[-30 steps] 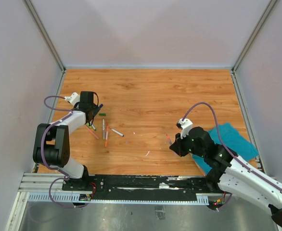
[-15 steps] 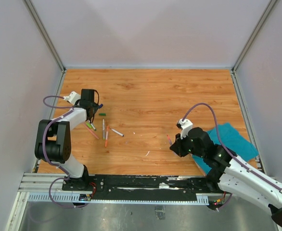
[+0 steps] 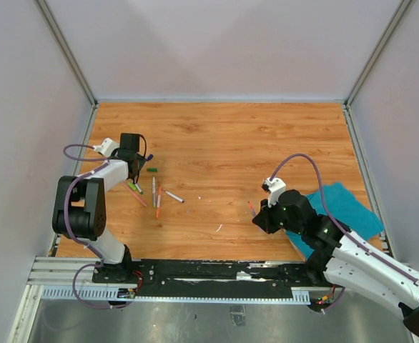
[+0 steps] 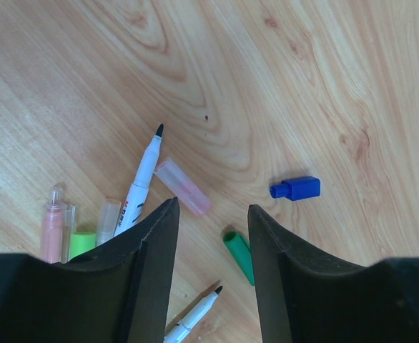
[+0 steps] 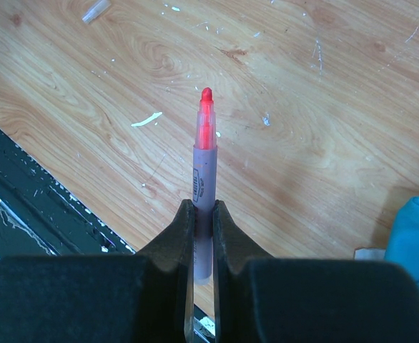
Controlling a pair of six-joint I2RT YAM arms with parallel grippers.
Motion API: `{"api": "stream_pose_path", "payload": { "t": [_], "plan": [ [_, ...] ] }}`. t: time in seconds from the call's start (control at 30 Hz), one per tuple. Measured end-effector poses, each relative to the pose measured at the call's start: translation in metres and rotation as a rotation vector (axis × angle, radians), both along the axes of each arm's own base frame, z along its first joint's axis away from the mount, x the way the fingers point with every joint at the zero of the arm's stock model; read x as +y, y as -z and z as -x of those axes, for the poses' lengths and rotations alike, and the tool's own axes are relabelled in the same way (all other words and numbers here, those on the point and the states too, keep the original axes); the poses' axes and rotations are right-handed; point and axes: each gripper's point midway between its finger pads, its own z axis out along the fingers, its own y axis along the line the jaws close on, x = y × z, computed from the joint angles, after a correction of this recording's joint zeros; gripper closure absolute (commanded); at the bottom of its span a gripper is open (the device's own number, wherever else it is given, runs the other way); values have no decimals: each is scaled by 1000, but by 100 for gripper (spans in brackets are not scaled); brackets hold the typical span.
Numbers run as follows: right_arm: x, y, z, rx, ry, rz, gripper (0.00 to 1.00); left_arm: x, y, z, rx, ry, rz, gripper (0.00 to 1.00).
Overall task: Insert the pens into the pen caps
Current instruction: Pick up the pen cap from the center of the board.
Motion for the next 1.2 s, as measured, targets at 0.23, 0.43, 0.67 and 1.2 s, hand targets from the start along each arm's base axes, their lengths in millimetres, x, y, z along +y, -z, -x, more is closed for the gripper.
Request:
{"api": "stream_pose_path", "payload": {
  "t": [0.23, 0.43, 0.67, 1.2],
  "plan": [
    [0, 1, 0, 2, 2, -2, 99, 0, 10, 2, 25, -3, 2, 54],
    [0, 1, 0, 1, 2, -3, 99, 0, 20, 4, 53, -3, 3, 57],
    [0, 1, 0, 2, 3, -2, 99, 1, 22, 2, 52, -6, 2, 63],
    [-2, 2, 0, -5, 8, -3, 99, 6, 24, -3, 55, 9, 1, 77]
  ]
}}
